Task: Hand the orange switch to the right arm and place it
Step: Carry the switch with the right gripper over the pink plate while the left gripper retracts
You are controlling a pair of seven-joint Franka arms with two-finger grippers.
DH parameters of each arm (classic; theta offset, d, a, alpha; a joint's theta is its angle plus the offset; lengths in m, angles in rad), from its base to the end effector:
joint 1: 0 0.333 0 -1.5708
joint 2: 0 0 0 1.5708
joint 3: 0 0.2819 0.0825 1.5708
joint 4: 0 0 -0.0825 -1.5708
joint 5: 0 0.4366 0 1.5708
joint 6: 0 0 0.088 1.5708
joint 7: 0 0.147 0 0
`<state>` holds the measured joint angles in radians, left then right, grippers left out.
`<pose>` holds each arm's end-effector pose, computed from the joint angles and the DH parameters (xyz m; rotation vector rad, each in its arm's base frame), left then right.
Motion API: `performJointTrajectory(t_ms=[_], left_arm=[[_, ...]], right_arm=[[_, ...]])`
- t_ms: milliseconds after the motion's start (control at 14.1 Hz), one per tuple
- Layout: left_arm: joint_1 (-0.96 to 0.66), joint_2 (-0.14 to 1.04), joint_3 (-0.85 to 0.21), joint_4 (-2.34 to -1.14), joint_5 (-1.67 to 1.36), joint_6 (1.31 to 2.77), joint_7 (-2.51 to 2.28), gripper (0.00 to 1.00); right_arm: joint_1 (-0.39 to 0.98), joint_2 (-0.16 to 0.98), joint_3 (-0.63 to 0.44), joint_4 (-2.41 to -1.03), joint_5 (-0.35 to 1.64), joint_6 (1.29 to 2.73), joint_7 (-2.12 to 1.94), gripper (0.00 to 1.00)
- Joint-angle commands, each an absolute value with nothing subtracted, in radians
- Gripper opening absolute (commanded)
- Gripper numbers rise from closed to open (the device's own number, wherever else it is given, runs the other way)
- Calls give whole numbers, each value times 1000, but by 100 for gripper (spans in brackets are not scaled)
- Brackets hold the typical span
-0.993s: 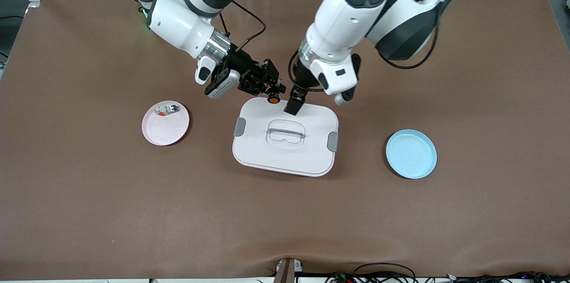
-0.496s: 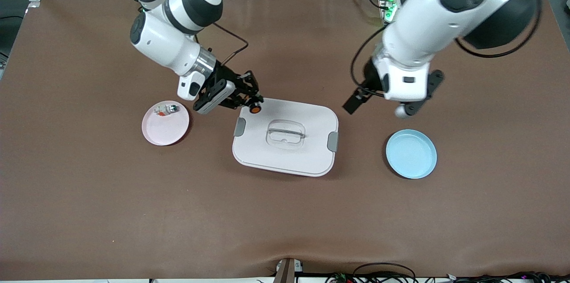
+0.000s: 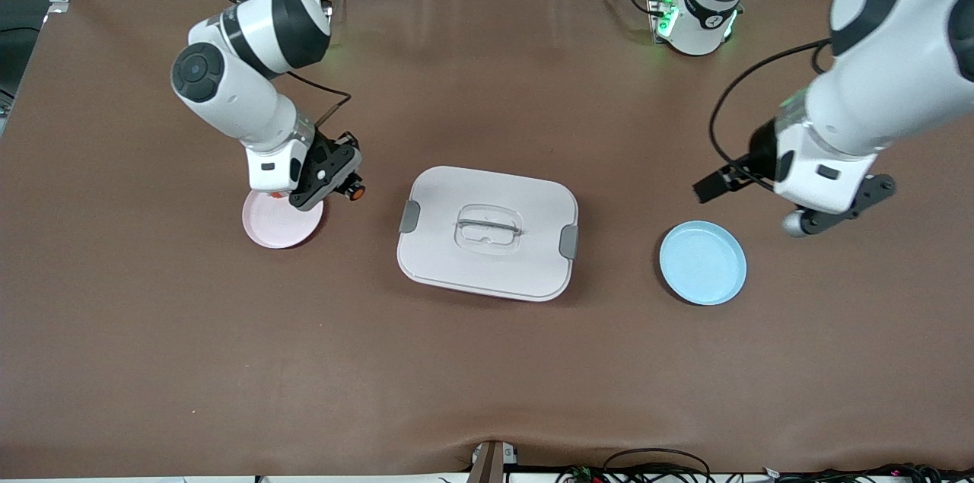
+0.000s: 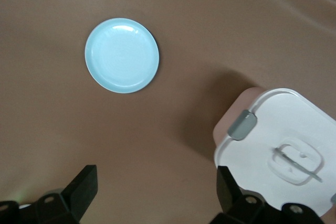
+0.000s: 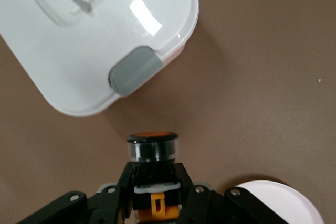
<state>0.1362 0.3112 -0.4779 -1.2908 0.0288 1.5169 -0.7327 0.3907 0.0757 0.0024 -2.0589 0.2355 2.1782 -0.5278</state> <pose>0.6482 -0.1848 0.5110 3.0031 0.6212 -0.1560 0.5591 0.2496 0.3029 -2.7204 -1.1346 -0.0835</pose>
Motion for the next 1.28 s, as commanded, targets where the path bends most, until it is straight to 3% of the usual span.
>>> performJointTrajectory(t_ms=[0, 355, 638, 922, 1206], left_arm=[[205, 275, -486, -1305, 49, 1485, -605, 100], [239, 258, -486, -1307, 138, 1485, -399, 100], [270, 232, -468, -1318, 137, 1485, -286, 100], [140, 151, -271, -1373, 121, 1486, -167, 100], [13, 40, -114, -1478, 86, 1491, -138, 100]], right_arm=[[327, 35, 17, -2111, 210, 2158, -682, 0], [215, 34, 17, -2218, 134, 2245, -1012, 0], [152, 38, 17, -2396, 132, 2515, -1227, 0], [133, 80, 20, -2517, 132, 2762, -1322, 0], [120, 178, 20, -2517, 133, 2810, -1411, 0]])
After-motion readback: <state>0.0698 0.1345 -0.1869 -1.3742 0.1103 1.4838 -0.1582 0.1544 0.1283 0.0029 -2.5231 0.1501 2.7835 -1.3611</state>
